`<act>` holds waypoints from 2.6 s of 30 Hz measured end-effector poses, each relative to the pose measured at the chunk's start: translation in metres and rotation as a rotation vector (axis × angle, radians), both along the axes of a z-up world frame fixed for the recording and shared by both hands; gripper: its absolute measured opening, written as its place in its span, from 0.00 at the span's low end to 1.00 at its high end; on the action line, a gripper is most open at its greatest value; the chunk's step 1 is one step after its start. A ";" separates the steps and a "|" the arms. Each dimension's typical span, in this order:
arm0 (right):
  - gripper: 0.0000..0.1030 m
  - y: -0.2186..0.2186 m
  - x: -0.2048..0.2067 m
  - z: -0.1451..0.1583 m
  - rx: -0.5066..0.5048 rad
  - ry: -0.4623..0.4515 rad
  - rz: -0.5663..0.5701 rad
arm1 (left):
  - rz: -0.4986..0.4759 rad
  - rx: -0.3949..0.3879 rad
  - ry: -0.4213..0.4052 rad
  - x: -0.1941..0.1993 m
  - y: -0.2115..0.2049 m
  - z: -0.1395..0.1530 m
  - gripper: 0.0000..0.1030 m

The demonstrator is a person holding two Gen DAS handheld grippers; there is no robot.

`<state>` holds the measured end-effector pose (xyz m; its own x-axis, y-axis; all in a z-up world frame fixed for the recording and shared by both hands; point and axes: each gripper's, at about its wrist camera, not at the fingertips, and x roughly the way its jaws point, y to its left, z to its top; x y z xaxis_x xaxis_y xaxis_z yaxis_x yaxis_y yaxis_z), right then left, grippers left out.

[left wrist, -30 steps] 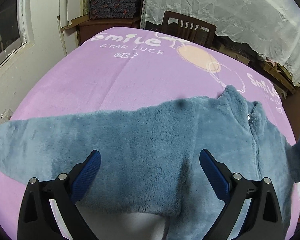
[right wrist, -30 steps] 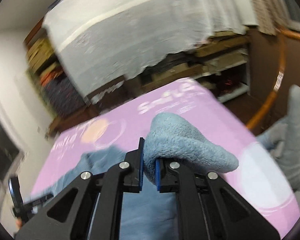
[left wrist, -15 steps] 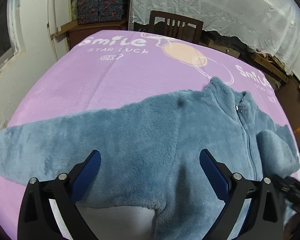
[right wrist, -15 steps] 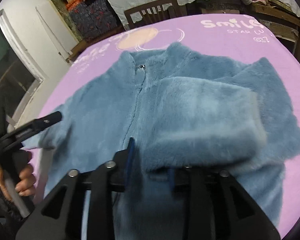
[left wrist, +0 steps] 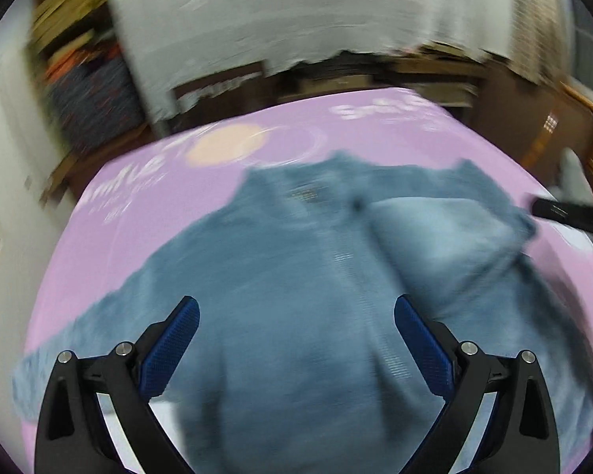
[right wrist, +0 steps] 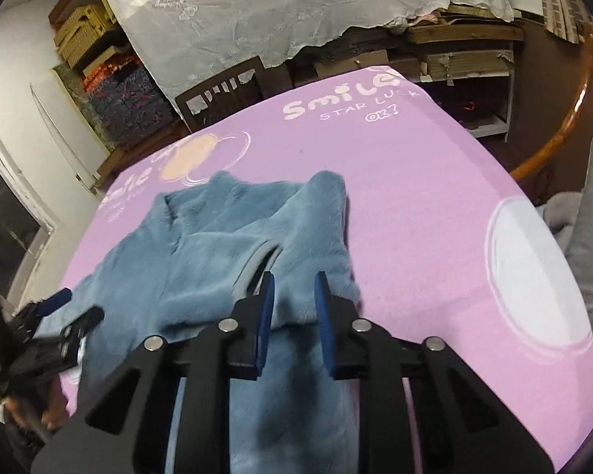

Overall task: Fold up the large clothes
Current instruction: 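Fold the held sleeve across the jacket front with the right gripper, then grasp the other sleeve cuff with the left gripper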

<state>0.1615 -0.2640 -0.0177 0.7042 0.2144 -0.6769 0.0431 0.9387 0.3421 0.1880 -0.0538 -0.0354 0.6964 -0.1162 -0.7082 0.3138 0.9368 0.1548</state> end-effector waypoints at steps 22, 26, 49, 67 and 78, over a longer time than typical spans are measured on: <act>0.18 -0.029 0.038 -0.045 0.260 0.049 -0.004 | -0.120 0.021 0.085 0.061 -0.092 -0.032 0.14; 0.21 -0.037 0.027 -0.032 0.271 -0.028 -0.002 | -0.019 -0.093 0.028 0.059 -0.055 -0.008 0.14; 0.09 -0.007 0.036 -0.051 0.100 0.091 0.031 | 0.364 -0.264 0.066 0.022 0.105 -0.013 0.58; 0.09 -0.003 0.110 -0.060 0.141 0.116 0.037 | 0.170 -0.147 0.127 0.071 0.035 -0.051 0.60; 0.14 0.006 0.071 -0.024 0.125 0.057 0.068 | 0.242 -0.318 0.111 0.043 0.097 -0.009 0.60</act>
